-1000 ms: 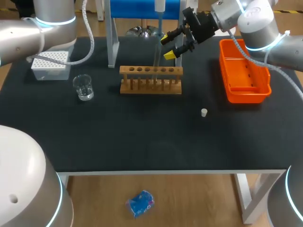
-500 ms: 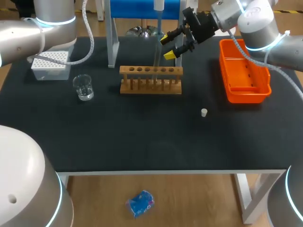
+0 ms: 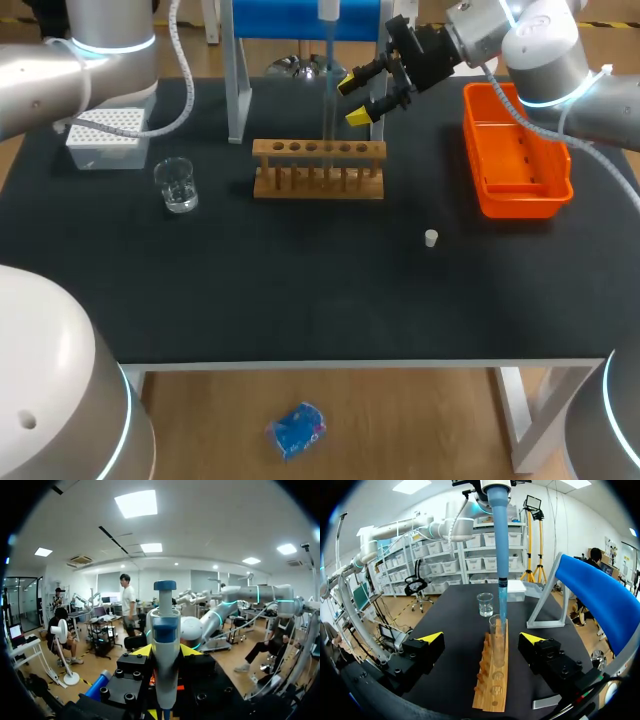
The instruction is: Invert the test tube, pick up the pipette, mount the tip to pipette, aspirate from beaker and dispense into the tube, eject the tip, return the pipette, and cap with the stopper.
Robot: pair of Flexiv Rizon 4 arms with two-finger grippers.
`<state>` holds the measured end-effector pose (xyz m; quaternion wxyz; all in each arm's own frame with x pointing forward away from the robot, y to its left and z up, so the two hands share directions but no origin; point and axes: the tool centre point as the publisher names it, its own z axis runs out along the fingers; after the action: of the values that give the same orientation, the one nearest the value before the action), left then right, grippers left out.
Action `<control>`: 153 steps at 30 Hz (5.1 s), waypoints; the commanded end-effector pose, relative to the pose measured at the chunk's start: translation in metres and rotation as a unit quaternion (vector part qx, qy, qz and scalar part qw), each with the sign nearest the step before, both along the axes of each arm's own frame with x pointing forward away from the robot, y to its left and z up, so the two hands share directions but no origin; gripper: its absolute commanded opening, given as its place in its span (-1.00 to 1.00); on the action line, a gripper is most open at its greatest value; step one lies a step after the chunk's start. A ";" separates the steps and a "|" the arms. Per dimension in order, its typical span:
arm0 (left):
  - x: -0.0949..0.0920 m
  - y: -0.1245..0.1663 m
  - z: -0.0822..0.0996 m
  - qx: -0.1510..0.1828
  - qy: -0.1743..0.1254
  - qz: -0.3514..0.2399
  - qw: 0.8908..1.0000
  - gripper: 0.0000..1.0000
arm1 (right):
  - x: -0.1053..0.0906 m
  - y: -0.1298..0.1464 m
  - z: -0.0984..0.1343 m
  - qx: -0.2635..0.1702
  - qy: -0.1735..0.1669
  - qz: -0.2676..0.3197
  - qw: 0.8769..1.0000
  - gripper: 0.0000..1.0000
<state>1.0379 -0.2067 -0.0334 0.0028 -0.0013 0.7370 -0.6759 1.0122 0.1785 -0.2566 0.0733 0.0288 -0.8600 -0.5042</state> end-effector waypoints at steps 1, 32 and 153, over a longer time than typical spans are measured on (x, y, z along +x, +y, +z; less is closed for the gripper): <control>-0.003 0.004 0.001 0.001 -0.001 0.004 1.000 -1.00 | 0.000 0.000 0.001 -0.001 -0.001 0.000 1.000 1.00; -0.003 -0.002 -0.005 0.005 0.011 -0.003 1.000 -1.00 | 0.000 0.000 0.001 -0.001 -0.001 0.000 1.000 1.00; 0.003 -0.001 -0.054 -0.004 0.048 0.005 0.999 -1.00 | 0.000 0.000 0.001 -0.001 -0.001 0.000 1.000 1.00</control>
<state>1.0404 -0.2077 -0.0882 -0.0289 -0.0376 0.7328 -0.6788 1.0122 0.1785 -0.2566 0.0733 0.0288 -0.8600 -0.5042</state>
